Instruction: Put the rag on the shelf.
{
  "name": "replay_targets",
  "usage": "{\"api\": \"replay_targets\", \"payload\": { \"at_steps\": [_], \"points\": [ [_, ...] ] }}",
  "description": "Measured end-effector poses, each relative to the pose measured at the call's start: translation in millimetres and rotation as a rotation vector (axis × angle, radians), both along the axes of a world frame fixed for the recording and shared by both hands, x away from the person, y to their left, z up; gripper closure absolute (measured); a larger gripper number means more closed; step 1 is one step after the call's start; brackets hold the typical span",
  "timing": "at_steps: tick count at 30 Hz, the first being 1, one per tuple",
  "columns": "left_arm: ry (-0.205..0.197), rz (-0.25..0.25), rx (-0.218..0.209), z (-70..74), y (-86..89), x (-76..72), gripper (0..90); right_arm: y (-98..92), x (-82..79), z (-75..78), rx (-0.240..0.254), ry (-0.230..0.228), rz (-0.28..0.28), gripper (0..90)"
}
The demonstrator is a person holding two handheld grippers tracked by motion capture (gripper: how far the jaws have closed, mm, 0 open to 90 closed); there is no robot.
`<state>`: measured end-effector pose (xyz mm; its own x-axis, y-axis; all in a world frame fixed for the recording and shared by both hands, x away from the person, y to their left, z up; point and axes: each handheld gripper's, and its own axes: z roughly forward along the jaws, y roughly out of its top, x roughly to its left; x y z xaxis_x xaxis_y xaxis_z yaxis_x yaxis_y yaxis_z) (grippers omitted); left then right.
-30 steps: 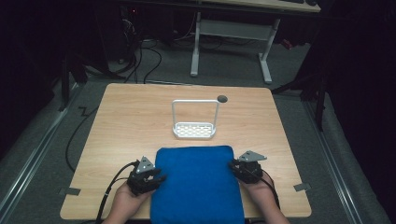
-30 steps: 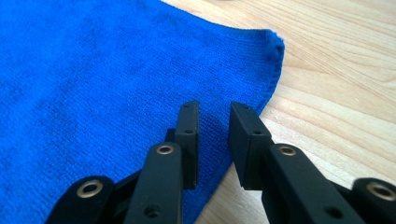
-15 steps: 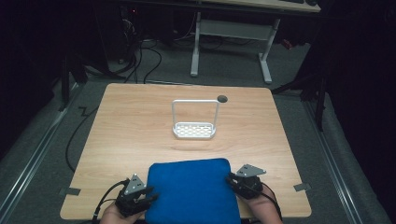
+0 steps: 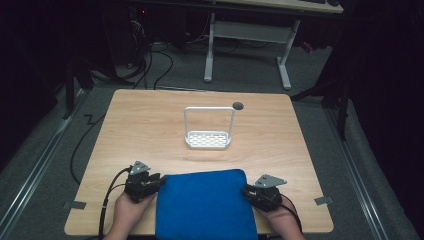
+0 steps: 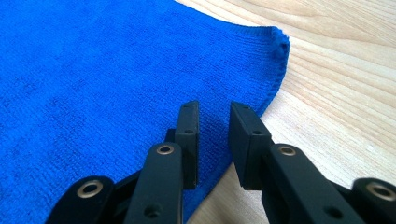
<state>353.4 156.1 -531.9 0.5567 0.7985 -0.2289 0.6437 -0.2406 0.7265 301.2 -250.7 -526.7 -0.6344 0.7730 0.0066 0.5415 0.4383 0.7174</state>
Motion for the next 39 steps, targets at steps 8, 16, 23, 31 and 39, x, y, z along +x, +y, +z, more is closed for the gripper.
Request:
{"api": "replay_targets", "payload": {
  "at_steps": [8,16,23,31,39],
  "points": [
    [-0.014,0.003,0.005,-2.6,-11.2,-8.6,84.9,-0.4,-0.2,0.5,0.003,0.006,-0.002,72.8],
    [-0.009,0.000,-0.042,-5.2,-7.7,-8.5,86.6,3.5,24.3,10.1,0.060,-0.065,-0.133,53.3],
    [-0.014,0.000,-0.060,-5.4,-6.5,-8.1,86.5,12.0,51.4,0.5,0.042,-0.010,-0.178,58.1],
    [-0.017,-0.004,-0.064,-5.1,-5.2,-8.4,87.1,24.6,58.7,1.1,0.000,0.023,-0.194,74.7],
    [-0.018,0.002,-0.068,-5.2,-5.6,-9.1,87.0,19.9,48.5,-3.1,0.011,-0.021,-0.181,72.8]
  ]
}}
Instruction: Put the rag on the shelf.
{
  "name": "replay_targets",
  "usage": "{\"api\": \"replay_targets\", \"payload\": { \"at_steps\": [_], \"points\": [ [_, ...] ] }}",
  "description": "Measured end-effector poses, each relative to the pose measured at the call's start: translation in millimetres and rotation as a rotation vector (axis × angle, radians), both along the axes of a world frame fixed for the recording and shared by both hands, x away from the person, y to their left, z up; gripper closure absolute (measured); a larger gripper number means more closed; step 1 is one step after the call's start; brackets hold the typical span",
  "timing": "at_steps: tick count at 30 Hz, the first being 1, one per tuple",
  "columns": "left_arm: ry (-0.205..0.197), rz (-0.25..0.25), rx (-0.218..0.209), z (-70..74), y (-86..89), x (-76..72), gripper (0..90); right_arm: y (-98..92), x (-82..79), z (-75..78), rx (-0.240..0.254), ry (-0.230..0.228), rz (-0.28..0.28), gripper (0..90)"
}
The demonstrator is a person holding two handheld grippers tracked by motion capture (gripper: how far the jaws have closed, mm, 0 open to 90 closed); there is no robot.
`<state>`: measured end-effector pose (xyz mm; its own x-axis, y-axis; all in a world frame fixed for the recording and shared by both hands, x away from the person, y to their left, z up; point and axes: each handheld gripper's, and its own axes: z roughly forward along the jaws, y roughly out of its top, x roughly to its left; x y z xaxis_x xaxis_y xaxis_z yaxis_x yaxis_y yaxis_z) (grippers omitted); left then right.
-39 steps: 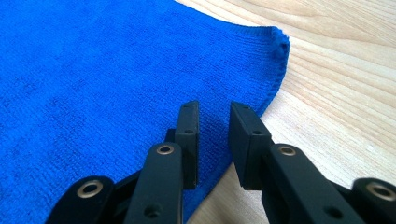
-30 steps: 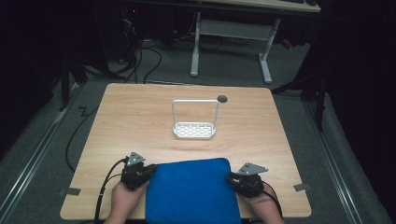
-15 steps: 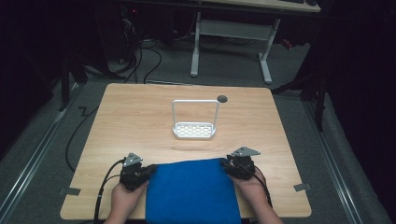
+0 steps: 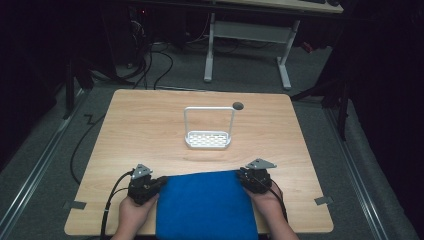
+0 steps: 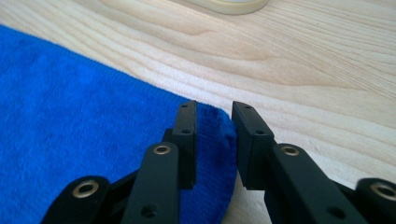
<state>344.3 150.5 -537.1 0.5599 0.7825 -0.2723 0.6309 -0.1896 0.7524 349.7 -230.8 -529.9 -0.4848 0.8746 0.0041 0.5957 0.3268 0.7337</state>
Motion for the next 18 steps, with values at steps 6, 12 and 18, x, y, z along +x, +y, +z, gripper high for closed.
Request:
{"api": "replay_targets", "payload": {
  "at_steps": [6,12,18],
  "points": [
    [-0.011,0.007,0.003,0.8,-0.2,-0.4,87.0,2.4,-3.2,1.3,-0.007,0.006,0.038,88.1],
    [-0.045,0.018,-0.018,5.3,3.0,-3.5,87.0,-1.7,-8.4,12.4,0.035,-0.057,0.047,88.3],
    [-0.098,0.021,-0.045,13.9,5.2,-7.9,87.0,-3.2,-14.6,22.0,0.060,-0.119,0.043,88.3]
  ]
}}
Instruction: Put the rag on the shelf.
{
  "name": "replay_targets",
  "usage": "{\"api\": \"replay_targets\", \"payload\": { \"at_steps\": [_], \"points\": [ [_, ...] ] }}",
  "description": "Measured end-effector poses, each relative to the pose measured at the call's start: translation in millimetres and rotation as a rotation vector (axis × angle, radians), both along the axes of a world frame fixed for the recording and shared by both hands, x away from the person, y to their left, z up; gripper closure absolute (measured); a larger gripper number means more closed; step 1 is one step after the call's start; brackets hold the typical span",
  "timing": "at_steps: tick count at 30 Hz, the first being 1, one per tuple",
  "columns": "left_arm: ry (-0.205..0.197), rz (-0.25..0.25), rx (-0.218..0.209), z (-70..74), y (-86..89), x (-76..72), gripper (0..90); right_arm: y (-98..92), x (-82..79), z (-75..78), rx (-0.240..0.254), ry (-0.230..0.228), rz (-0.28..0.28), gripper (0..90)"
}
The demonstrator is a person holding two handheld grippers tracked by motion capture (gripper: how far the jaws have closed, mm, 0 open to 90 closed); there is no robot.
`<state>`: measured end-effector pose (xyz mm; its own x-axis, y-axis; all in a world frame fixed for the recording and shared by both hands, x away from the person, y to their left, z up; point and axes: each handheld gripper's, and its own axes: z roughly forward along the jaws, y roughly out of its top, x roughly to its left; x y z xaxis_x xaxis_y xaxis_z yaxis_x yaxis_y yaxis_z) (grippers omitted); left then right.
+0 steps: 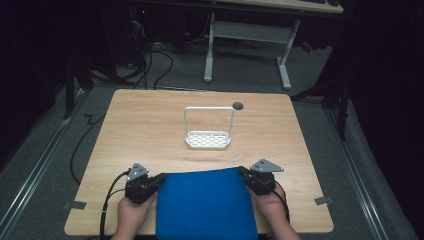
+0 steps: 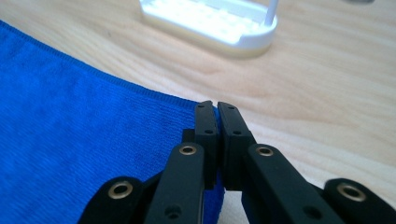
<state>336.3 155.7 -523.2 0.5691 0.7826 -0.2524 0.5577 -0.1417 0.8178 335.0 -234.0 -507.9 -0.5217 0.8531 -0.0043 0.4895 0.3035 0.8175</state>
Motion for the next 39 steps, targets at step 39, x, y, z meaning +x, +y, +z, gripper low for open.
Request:
{"api": "replay_targets", "payload": {
  "at_steps": [39],
  "points": [
    [-0.288,0.059,-0.091,60.4,-0.7,-12.7,87.5,-4.6,-17.7,58.8,0.138,-0.304,-0.064,88.2]
  ]
}}
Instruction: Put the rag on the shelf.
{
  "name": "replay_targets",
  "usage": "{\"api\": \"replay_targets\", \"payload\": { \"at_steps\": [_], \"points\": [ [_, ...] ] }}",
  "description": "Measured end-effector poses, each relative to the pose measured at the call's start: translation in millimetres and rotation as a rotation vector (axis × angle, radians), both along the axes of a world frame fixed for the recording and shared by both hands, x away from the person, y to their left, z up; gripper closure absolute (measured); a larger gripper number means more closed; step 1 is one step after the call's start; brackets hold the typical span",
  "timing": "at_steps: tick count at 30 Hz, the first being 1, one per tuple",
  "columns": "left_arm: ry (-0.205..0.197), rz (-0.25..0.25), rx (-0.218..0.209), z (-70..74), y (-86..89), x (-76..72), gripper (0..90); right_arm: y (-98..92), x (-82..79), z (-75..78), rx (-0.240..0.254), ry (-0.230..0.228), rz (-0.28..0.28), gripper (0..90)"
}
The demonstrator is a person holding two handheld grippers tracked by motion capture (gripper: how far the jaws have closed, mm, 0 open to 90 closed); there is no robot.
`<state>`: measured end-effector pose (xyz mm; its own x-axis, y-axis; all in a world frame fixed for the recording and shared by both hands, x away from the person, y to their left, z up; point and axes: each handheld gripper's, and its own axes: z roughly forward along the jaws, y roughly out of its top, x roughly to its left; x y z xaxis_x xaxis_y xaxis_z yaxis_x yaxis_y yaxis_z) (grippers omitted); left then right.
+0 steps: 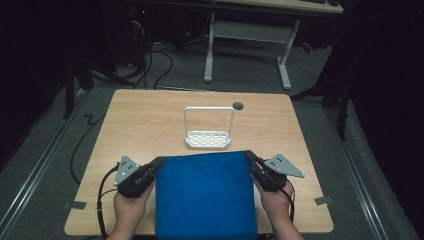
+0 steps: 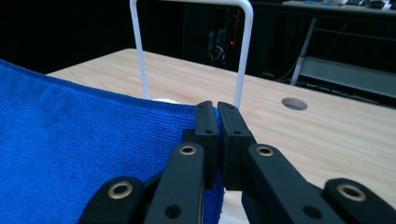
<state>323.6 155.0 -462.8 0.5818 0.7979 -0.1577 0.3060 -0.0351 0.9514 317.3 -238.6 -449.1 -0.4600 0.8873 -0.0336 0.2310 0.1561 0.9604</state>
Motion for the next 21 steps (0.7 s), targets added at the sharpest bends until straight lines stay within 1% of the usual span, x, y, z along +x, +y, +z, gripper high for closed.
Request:
{"api": "replay_targets", "payload": {
  "at_steps": [1,2,3,4,5,6,7,12,13,14,15,17,19,20,21],
  "points": [
    [-0.003,0.002,-0.008,3.4,0.4,1.4,87.4,-0.3,0.6,5.4,0.014,-0.012,0.000,88.3],
    [-0.003,0.002,-0.008,3.4,0.4,1.4,87.5,-0.3,0.6,5.4,0.014,-0.012,0.000,88.3],
    [-0.007,0.004,-0.026,9.3,1.1,3.6,87.4,-0.5,0.9,10.8,0.026,-0.024,-0.004,88.3],
    [-0.007,0.004,-0.026,9.3,1.1,3.6,87.5,-0.5,0.9,10.8,0.026,-0.024,-0.004,88.3],
    [-0.014,0.003,-0.032,14.9,1.3,5.3,87.5,-0.8,1.3,16.9,0.039,-0.038,-0.001,88.3],
    [-0.014,0.003,-0.032,14.9,1.3,5.3,87.6,-0.8,1.3,16.9,0.039,-0.038,-0.001,88.3],
    [-0.028,0.001,-0.036,22.7,2.0,7.1,87.6,-0.9,2.1,22.6,0.044,-0.049,-0.004,88.3],
    [-0.051,0.001,-0.033,34.2,1.6,8.9,87.7,-1.6,3.6,33.6,0.054,-0.072,0.005,88.3],
    [-0.063,0.002,-0.026,39.0,0.9,9.3,87.7,-2.0,4.9,40.7,0.069,-0.089,0.006,88.3],
    [-0.063,0.002,-0.026,39.0,0.9,9.3,87.7,-2.0,4.9,40.7,0.069,-0.089,0.006,88.3],
    [-0.076,0.004,-0.031,44.7,0.2,9.9,87.7,-2.7,6.4,47.6,0.067,-0.108,0.007,88.3],
    [-0.093,0.005,-0.030,51.1,-0.2,10.2,87.7,-2.9,6.7,53.9,0.076,-0.124,0.002,88.3],
    [-0.110,0.008,-0.036,57.8,-0.4,11.4,87.7,-4.0,7.6,61.3,0.063,-0.148,0.007,88.3],
    [-0.110,0.008,-0.036,57.8,-0.4,11.4,87.7,-3.8,7.5,64.8,0.072,-0.154,0.004,88.3],
    [-0.126,0.007,-0.035,65.1,-0.6,13.6,87.8,-4.1,7.8,69.3,0.075,-0.164,0.004,88.3]
  ]
}}
